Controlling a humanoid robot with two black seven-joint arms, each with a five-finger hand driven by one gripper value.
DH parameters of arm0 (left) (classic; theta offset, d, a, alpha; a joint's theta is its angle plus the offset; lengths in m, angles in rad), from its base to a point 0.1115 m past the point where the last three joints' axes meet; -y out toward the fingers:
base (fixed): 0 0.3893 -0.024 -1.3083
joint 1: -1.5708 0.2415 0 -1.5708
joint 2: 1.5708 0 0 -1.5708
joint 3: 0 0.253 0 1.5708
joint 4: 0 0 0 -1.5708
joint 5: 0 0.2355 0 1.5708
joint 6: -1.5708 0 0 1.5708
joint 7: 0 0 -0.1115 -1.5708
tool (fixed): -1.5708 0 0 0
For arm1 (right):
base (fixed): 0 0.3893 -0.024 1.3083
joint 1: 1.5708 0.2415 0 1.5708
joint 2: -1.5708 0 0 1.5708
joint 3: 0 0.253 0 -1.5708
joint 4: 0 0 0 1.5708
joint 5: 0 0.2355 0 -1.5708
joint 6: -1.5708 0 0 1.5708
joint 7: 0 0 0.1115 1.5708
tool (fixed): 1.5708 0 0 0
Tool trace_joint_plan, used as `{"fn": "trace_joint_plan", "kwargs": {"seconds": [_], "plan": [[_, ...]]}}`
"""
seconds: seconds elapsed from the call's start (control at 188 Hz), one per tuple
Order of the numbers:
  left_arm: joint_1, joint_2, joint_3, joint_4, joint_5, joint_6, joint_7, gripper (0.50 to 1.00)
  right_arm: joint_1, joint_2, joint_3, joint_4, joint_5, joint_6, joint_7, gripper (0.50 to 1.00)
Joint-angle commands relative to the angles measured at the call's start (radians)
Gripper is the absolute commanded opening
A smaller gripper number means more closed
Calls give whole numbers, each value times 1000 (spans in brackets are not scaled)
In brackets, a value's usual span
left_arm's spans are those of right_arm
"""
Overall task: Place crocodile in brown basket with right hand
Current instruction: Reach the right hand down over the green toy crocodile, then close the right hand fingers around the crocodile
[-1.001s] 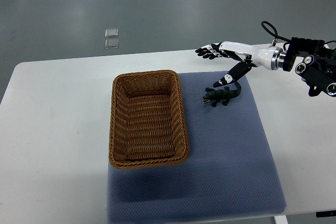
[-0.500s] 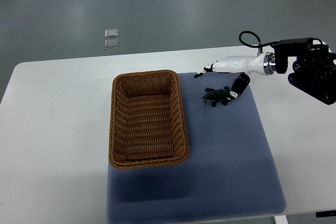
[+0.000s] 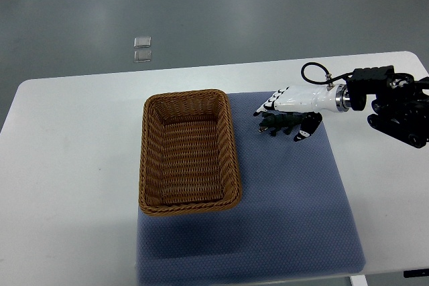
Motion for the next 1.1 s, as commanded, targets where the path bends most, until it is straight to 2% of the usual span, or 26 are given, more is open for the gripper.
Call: {"fn": "trace_joint_plan", "kwargs": {"seconds": [0.0, 0.266, 0.458, 0.735, 0.963, 1.07, 1.096], "plan": [[-5, 0, 2, 1, 0, 0, 1, 1000, 3, 9, -9, -7, -1, 0, 0, 924], [-5, 0, 3, 5, 0, 0, -1, 1000, -3, 94, -17, -128, -1, 0, 0, 919], [-5, 0, 2, 6, 0, 0, -1, 1000, -1, 108, -52, -159, -1, -11, 0, 903], [-6, 0, 2, 6, 0, 0, 1, 1000, 3, 104, -67, -186, -1, -15, 0, 840], [-8, 0, 0, 6, 0, 0, 1, 1000, 3, 104, -90, -189, -1, -17, 0, 819], [-8, 0, 0, 6, 0, 0, 1, 1000, 3, 106, -93, -189, -1, -18, 0, 797], [-8, 0, 0, 5, 0, 0, -1, 1000, 3, 104, -93, -189, -1, -18, 0, 778]]}}
